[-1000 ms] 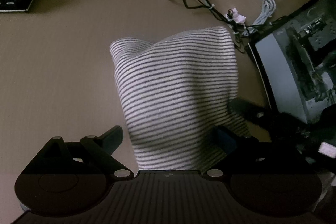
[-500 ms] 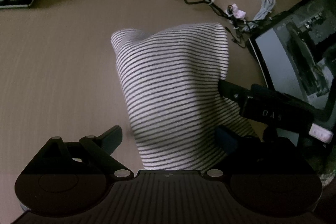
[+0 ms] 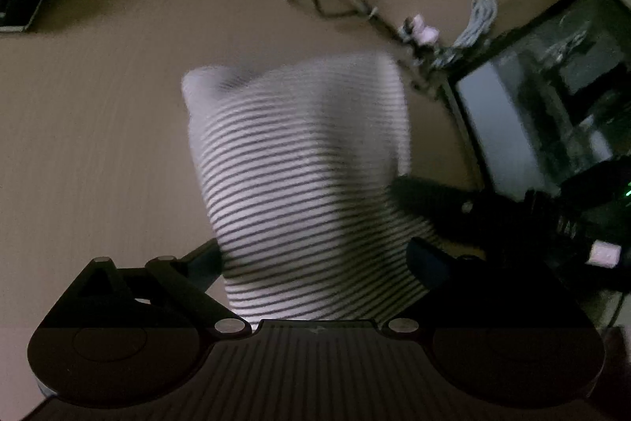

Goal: Fold clothes

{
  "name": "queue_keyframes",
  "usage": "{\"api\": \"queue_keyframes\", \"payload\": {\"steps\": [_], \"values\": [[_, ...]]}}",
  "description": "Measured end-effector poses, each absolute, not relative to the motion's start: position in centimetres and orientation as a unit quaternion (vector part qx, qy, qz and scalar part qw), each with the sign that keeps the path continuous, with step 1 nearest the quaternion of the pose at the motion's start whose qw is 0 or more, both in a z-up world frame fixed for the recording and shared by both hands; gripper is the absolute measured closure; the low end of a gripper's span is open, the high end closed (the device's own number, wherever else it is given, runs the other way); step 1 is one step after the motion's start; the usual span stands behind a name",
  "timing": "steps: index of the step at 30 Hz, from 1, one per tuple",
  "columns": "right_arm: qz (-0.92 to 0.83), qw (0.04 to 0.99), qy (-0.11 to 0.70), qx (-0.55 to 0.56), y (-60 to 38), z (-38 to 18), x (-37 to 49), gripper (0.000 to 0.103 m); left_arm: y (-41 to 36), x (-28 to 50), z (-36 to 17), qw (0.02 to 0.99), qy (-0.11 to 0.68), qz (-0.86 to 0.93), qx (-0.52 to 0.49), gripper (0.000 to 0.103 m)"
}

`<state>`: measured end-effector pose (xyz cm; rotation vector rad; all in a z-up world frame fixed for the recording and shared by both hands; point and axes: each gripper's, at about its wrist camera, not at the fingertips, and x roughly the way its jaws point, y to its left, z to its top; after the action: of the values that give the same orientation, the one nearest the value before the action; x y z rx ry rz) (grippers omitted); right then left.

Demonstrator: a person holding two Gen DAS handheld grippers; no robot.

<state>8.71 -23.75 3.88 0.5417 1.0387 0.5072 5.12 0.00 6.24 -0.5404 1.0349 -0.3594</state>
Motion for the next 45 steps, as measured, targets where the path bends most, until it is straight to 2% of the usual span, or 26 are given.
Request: {"api": "queue_keyframes", "payload": {"steps": [4,8,15,20,24,26,29,34,38,43,45], "values": [[0.269,0.784,0.476,0.296,-22.3,4.4,9.1,0.000,0.5,5.4,8.4,0.849,0.450,-0.172,-0.217,0.003],[0.253,0.808,0.461,0.267,-22.1,5.2,9.0,0.000,-0.4,5.4,8.9,0.868,0.448,-0.146,-0.154,0.003],[0.144,0.899,0.394,0.124,-22.4,7.7,9.7,0.000,-2.8,4.9,9.0,0.881,0.443,-0.143,-0.082,0.003],[0.100,0.898,0.429,0.020,-20.9,4.9,11.4,0.000,-2.6,4.6,9.1,0.880,0.442,-0.148,-0.086,0.003],[0.097,0.894,0.437,0.037,-21.8,4.3,11.2,0.000,-2.1,4.5,9.2,0.876,0.443,-0.162,-0.099,0.003],[0.099,0.895,0.435,0.029,-21.9,4.3,11.1,0.000,-0.5,4.6,9.2,0.871,0.440,-0.165,-0.147,0.003],[0.101,0.898,0.428,0.009,-21.9,4.1,11.0,0.000,2.5,5.1,8.6,0.868,0.431,-0.118,-0.216,0.003],[0.095,0.904,0.415,-0.024,-21.4,3.5,10.5,0.000,4.8,7.4,7.5,0.866,0.431,-0.049,-0.247,0.003],[0.094,0.902,0.421,-0.020,-22.0,3.3,10.4,0.000,3.9,9.8,6.7,0.864,0.445,-0.054,-0.230,0.003],[0.109,0.912,0.396,0.000,-23.4,5.3,10.2,0.000,0.1,11.0,6.0,0.879,0.461,-0.054,-0.113,0.002],[0.122,0.919,0.374,0.037,-24.1,6.8,10.3,0.000,-0.9,10.8,5.8,0.880,0.460,-0.064,-0.094,0.002]]}}
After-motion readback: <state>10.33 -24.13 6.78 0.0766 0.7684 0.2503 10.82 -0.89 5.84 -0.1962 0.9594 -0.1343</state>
